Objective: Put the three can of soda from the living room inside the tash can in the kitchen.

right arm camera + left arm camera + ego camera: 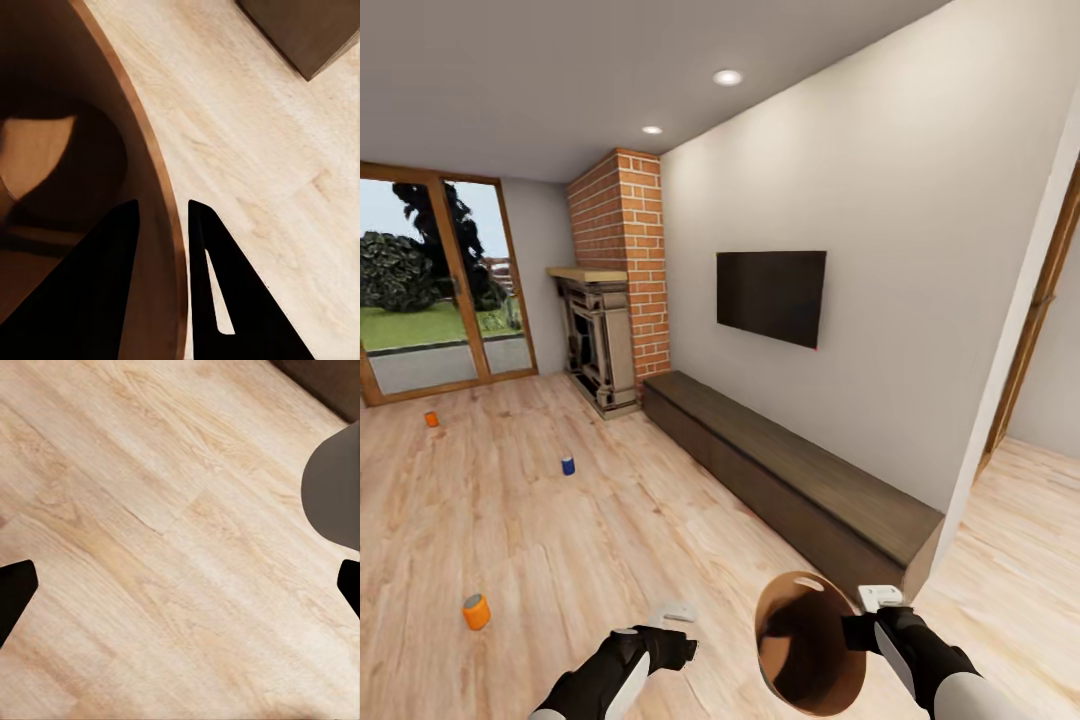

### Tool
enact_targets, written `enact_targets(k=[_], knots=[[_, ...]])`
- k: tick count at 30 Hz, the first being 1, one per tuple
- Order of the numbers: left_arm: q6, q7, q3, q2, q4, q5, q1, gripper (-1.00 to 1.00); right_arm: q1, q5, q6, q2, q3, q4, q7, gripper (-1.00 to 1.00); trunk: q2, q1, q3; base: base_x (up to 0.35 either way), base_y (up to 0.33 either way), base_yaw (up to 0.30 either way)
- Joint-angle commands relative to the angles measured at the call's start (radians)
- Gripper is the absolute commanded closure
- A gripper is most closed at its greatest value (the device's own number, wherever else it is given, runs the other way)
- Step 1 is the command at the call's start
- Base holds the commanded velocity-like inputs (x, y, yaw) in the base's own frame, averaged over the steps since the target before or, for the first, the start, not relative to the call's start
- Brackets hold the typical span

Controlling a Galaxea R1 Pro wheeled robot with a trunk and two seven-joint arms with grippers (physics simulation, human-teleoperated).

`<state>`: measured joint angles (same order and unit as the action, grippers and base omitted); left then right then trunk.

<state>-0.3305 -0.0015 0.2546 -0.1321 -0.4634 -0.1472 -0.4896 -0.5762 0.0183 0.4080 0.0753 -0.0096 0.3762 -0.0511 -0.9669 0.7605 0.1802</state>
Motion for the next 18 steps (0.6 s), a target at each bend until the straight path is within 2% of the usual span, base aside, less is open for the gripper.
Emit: enact_targets(k=[1,13,18], knots=[[0.000,0.000,0.000,0.000,0.000,0.000,0.000,-1.00,-0.001,-0.008,0.000,0.000,-0.003,0.001,-0.004,1.00,0.000,0.000,0.000,0.130,0.318,0.000],[0.015,0.000,0.000,-0.001,-0.001,0.000,0.000,-1.00,-0.001,-0.008,0.000,0.000,-0.003,0.001,-0.004,1.00,0.000,0.000,0.000,0.154,0.307,0.000],[0.019,0.000,0.000,-0.001,0.000,0.000,0.000,-1.00,0.000,-0.008,0.000,0.000,-0.003,0.001,-0.004,1.00,0.000,0.000,0.000,0.126,0.239,0.000]])
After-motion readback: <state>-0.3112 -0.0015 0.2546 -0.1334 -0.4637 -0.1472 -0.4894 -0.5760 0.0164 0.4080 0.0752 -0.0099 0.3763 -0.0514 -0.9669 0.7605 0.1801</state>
